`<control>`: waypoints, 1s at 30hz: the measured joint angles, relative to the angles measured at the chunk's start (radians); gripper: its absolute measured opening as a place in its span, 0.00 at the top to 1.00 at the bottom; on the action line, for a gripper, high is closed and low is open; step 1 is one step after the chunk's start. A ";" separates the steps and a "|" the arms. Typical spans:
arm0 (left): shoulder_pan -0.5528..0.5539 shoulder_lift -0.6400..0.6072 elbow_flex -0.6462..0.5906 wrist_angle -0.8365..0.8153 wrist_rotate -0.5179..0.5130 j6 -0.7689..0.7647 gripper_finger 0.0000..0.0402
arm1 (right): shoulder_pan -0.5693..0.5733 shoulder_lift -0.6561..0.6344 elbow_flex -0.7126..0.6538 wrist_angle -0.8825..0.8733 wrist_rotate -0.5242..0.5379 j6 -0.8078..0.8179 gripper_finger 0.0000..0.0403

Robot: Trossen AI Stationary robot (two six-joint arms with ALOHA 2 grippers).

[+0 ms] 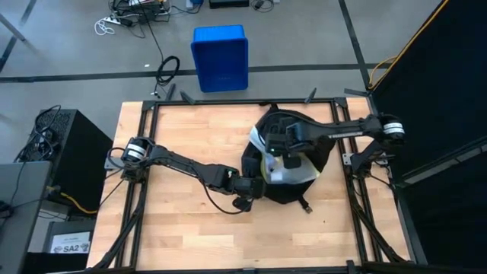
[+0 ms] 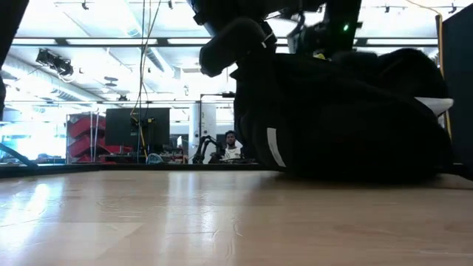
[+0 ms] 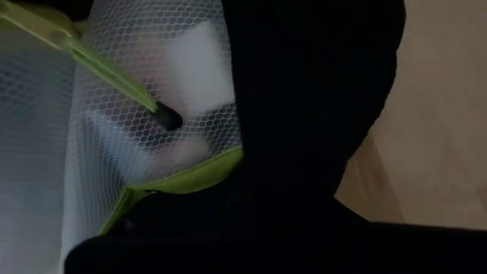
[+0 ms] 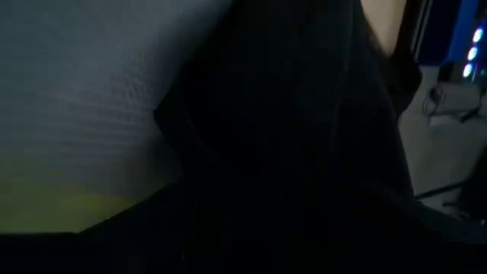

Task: Unpack backpack
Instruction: Put the white zip bag into the black backpack

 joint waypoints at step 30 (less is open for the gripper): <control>-0.014 -0.005 0.051 -0.179 -0.058 -0.085 1.00 | 0.067 -0.216 0.367 -0.148 0.187 0.087 1.00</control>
